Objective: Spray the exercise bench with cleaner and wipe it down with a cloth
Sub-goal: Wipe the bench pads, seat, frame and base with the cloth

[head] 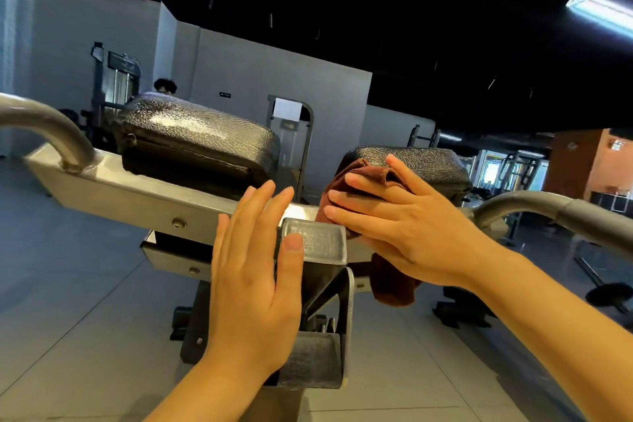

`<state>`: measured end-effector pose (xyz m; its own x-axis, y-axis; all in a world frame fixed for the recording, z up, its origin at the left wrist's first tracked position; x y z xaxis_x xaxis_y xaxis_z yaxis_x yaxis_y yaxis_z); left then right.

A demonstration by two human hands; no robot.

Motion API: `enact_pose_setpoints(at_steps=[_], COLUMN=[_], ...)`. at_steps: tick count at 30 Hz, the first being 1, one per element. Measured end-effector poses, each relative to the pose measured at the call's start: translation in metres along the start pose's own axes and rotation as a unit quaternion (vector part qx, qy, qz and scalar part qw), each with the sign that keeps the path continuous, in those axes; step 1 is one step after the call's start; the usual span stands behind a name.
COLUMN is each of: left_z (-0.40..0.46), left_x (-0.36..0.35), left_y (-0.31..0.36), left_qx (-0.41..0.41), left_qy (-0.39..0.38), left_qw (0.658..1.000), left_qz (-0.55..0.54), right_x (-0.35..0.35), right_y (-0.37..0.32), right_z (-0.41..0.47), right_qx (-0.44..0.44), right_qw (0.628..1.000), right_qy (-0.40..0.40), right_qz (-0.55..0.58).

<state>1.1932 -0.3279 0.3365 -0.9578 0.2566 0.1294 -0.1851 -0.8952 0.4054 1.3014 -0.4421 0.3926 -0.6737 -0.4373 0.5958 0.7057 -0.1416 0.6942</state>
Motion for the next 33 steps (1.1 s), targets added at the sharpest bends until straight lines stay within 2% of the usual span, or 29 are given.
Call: enact_pose_setpoints(at_steps=[7, 9, 11, 13, 16, 19, 21, 22, 26, 28, 30, 33], left_z=[0.000, -0.002, -0.009, -0.011, -0.010, -0.010, -0.010, -0.011, -0.009, -0.008, -0.008, -0.007], left_x=[0.000, -0.003, -0.010, -0.016, -0.020, -0.018, -0.018, -0.018, -0.017, -0.016, -0.015, -0.016], left_y=[0.006, 0.023, 0.037, 0.040, 0.038, 0.039, 0.040, 0.040, 0.039, 0.039, 0.040, 0.039], left_qx=[-0.025, -0.110, -0.207, -0.234, -0.228, -0.230, -0.233, -0.232, -0.227, -0.223, -0.221, -0.217], left_qy=[-0.004, -0.022, -0.029, -0.033, -0.038, -0.038, -0.036, -0.039, -0.049, -0.045, -0.040, -0.037], left_qw=[0.999, 0.987, 0.959, 0.942, 0.933, 0.933, 0.932, 0.933, 0.937, 0.938, 0.940, 0.941], left_qz=[0.044, 0.114, 0.193, 0.239, 0.274, 0.275, 0.274, 0.272, 0.261, 0.261, 0.258, 0.259], right_x=[-0.005, -0.004, -0.008, -0.012, -0.017, -0.024, -0.027, -0.025, -0.016, -0.015, -0.017, -0.019], right_y=[-0.010, -0.010, -0.004, 0.011, 0.030, 0.025, 0.015, 0.008, -0.026, -0.029, -0.015, 0.015], right_z=[0.017, -0.004, -0.036, -0.070, -0.104, -0.108, -0.099, -0.089, -0.038, -0.034, -0.049, -0.093], right_qx=[-0.037, -0.048, -0.081, -0.150, -0.266, -0.394, -0.431, -0.418, -0.248, -0.209, -0.239, -0.366], right_qw=[0.997, 0.994, 0.987, 0.970, 0.926, 0.843, 0.792, 0.791, 0.879, 0.907, 0.909, 0.864], right_qy=[0.063, 0.091, 0.126, 0.170, 0.240, 0.330, 0.387, 0.396, 0.326, 0.290, 0.282, 0.293], right_qz=[0.033, 0.043, 0.059, 0.084, 0.120, 0.160, 0.193, 0.206, 0.242, 0.221, 0.192, 0.183])
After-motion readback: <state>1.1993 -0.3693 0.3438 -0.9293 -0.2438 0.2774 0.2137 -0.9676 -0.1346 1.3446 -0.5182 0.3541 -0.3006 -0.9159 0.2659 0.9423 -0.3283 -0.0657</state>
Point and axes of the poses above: each hand's wrist, its own z-axis towards the middle knuckle, its own x-axis out of the back of the hand, y = z × x, the point moved 8 cm from there along z, towards the middle knuckle, and after that the axes turned 13 degrees about z, right-handed, at the moved point
